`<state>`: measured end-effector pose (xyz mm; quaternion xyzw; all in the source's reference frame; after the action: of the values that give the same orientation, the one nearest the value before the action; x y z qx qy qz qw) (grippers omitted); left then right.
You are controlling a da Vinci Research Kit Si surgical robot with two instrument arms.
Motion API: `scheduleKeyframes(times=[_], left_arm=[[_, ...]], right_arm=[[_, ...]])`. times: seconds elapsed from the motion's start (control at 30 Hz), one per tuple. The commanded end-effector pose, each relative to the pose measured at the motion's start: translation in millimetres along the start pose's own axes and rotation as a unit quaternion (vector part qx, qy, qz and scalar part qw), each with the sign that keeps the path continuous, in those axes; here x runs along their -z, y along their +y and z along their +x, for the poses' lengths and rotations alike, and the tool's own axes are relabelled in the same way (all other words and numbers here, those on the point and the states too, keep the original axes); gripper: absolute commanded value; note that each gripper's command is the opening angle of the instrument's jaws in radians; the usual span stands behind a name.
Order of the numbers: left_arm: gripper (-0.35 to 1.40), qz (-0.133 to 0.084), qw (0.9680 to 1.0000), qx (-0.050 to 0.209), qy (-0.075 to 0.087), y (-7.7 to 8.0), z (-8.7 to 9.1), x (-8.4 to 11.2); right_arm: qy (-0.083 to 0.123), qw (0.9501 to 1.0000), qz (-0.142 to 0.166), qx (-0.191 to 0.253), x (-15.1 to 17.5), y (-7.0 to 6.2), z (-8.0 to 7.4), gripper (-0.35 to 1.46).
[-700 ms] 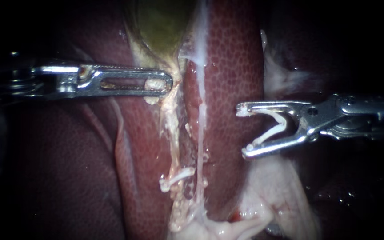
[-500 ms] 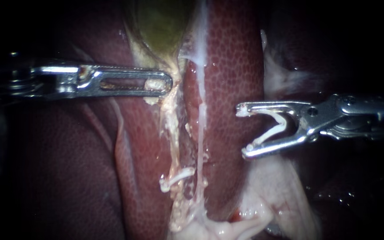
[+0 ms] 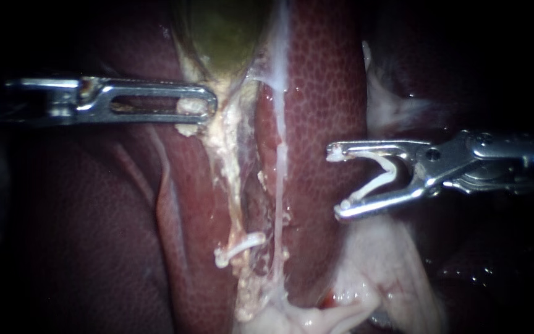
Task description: Clipping second clip left tube
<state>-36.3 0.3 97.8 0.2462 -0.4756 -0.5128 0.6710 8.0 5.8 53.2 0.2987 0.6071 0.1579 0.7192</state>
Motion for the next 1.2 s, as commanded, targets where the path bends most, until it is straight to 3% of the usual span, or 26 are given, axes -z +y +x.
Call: scheduleKeyframes(times=[0.03, 0.23, 0.73, 1.2], left_arm=[[-0.35, 0.000, 1.0000, -0.001, -0.004, -0.1, -0.3, 0.5], [-0.35, 0.000, 0.9999, -0.002, -0.011, -0.6, -0.9, 1.9], [-0.35, -0.002, 0.9999, -0.001, -0.011, -0.6, -1.0, 2.2], [-0.35, -0.002, 0.9999, -0.001, -0.011, -0.6, -1.0, 2.1]], right_arm=[[0.000, 1.0000, 0.000, 0.000, 0.0, 0.0, 0.0, 0.60], [0.000, 1.0000, -0.001, 0.000, -0.1, 0.0, 0.0, 0.60], [0.000, 1.0000, -0.002, 0.001, -0.8, 0.1, -0.3, 0.60], [-0.003, 0.9998, 0.014, 0.011, -8.9, 1.7, -5.9, 0.60]])
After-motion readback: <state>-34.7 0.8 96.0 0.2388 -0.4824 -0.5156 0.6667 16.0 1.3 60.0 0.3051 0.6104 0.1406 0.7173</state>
